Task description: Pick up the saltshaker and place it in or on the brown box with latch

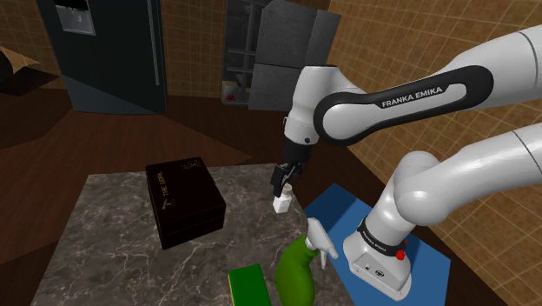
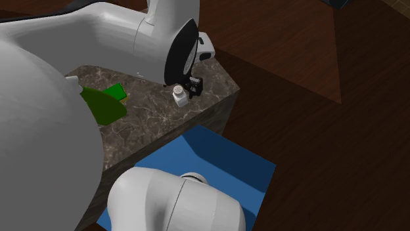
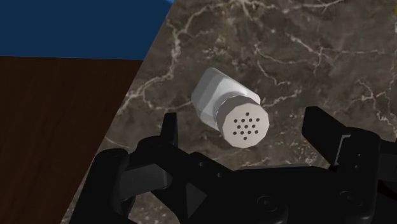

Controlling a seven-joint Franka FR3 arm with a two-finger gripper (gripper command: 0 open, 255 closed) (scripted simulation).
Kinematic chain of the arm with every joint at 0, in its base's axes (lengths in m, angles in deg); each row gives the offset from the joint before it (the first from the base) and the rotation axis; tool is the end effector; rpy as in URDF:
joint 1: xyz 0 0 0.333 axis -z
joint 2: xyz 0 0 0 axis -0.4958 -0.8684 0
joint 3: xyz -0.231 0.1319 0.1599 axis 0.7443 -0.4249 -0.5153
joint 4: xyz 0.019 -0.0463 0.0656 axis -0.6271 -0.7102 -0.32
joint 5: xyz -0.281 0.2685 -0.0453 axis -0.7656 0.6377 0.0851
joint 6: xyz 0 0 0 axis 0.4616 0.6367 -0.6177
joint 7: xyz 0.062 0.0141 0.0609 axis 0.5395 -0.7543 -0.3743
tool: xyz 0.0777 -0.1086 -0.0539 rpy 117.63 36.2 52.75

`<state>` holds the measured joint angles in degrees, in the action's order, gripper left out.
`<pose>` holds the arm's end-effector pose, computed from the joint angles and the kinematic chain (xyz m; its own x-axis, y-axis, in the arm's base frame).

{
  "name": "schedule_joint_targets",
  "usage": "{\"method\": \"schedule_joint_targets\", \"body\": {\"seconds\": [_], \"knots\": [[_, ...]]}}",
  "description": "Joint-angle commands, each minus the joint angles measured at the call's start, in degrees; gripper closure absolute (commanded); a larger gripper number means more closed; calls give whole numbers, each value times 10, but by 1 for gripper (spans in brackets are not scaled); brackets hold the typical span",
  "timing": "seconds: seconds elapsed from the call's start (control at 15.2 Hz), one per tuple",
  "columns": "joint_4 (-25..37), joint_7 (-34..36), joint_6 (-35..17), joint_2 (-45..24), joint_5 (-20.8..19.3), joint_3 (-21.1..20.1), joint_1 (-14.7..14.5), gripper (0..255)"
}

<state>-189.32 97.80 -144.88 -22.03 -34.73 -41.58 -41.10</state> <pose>0.2788 0.1740 0.3242 0.9943 0.0803 -0.0697 0.0730 -0.9921 -0.1024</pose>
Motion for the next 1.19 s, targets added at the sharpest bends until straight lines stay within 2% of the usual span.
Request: {"method": "schedule_joint_targets", "body": {"seconds": [0.0,0.2,0.26,0.86,1.12], "knots": [[0,0,-1,0,0,0,0,0],[0,0,-1,0,0,0,0,0],[0,0,-1,0,0,0,0,255],[0,0,-1,0,0,0,0,255],[19,5,39,20,-9,8,2,255]]}}
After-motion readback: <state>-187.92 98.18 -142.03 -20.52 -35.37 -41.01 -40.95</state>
